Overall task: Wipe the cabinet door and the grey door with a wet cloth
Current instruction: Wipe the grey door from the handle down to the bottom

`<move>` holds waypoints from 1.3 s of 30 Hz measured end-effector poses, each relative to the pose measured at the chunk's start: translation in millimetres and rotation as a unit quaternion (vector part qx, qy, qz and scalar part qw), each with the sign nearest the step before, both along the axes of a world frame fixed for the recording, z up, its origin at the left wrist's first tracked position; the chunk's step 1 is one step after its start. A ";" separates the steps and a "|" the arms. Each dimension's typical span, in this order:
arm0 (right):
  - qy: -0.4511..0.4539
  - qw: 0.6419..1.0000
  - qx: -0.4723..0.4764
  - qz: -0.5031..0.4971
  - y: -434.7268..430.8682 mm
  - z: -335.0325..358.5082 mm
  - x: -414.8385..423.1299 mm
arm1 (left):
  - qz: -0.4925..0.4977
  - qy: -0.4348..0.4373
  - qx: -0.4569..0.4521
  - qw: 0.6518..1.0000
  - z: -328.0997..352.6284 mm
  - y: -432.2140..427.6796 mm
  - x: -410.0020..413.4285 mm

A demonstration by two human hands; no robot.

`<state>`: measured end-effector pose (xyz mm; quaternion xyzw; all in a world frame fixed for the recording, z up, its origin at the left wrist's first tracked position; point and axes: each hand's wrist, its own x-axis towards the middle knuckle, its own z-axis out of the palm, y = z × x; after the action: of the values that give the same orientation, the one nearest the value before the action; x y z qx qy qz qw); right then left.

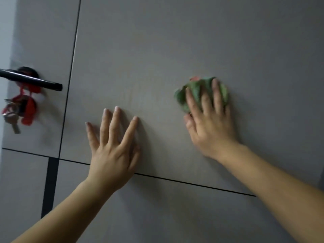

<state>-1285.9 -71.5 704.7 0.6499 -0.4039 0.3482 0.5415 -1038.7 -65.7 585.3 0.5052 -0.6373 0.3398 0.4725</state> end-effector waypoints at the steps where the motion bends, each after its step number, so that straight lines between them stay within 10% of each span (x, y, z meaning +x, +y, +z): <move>1: 0.058 0.998 0.002 0.000 -1.1 -21.1 7.8 | -0.003 0.006 0.004 1.000 -2.7 -0.3 3.1; 6: 0.236 0.971 0.027 -0.004 -0.5 -54.4 10.0 | -0.010 -0.017 0.008 1.000 -5.5 1.4 15.2; 12: 0.029 0.999 0.016 -0.011 -3.3 29.8 59.7 | -0.004 -0.025 0.009 1.000 -7.7 4.0 21.1; 19: 0.260 0.965 0.021 0.013 -5.8 -33.9 57.4 | -0.010 -0.030 0.015 0.999 -27.2 5.3 51.9; 26: 0.051 0.999 0.018 0.000 -9.6 13.7 121.2 | 0.004 0.027 0.026 0.999 -41.5 3.7 63.8; 32: 0.278 0.960 0.034 0.029 -12.3 -62.2 123.2 | 0.014 0.042 0.044 0.998 -58.5 7.7 80.0; 39: 0.124 0.991 0.039 0.011 -15.7 15.0 190.5 | 0.027 0.034 0.048 0.998 -73.8 8.0 93.7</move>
<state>-1095.4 -87.2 719.7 0.7128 -0.3399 0.2548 0.5581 -945.0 -57.8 511.5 0.5555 -0.6224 0.3039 0.4601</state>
